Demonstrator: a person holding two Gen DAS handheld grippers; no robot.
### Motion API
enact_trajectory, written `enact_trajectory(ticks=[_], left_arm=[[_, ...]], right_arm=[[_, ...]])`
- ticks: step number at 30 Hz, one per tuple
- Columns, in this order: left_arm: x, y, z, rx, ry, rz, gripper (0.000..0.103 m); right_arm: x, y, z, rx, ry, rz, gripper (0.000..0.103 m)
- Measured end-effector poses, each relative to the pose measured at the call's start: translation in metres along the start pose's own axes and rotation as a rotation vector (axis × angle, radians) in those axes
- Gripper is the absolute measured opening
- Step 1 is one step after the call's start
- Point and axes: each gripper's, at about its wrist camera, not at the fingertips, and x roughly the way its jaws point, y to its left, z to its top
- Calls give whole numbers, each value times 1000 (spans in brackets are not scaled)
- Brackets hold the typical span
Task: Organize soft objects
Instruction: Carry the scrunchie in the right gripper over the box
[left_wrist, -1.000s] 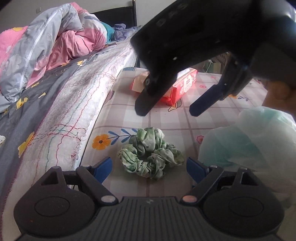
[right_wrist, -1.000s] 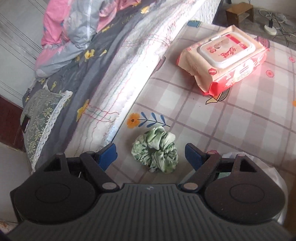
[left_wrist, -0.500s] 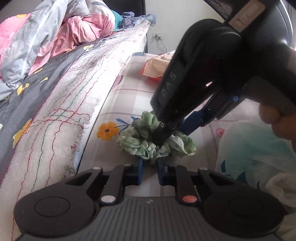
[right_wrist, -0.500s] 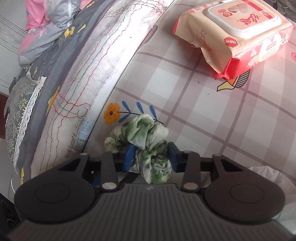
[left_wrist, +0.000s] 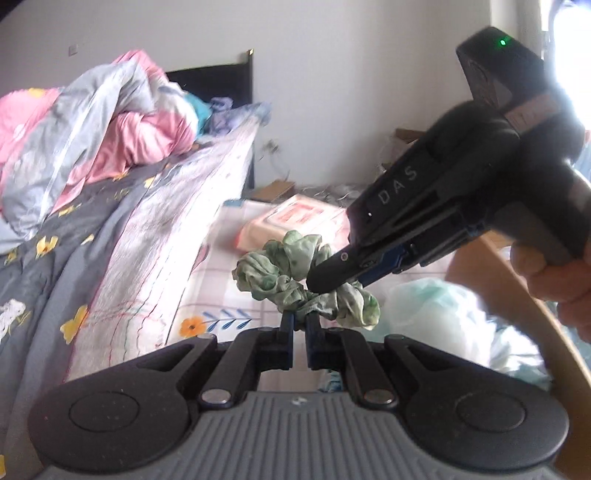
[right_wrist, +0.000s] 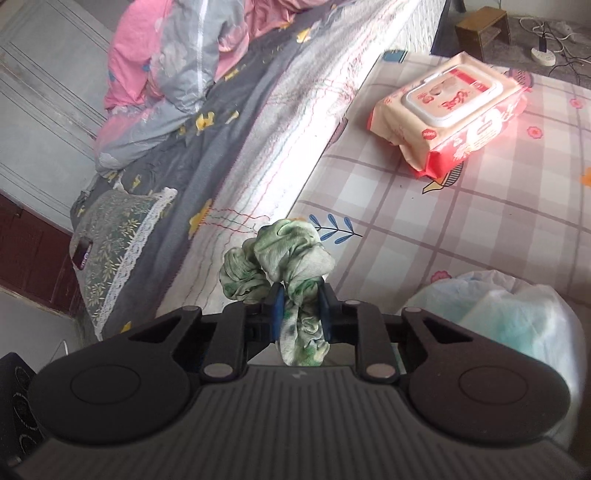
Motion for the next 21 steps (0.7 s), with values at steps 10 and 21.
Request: enact_trajectory(ticks=[10, 21], left_arm=[[-51, -143, 8, 180, -66, -367, 7], [-22, -276, -37, 330, 132, -639, 14]], right_arm=[[-195, -63, -124, 146, -257, -84, 19], [-292, -161, -269, 402, -339, -251, 19]])
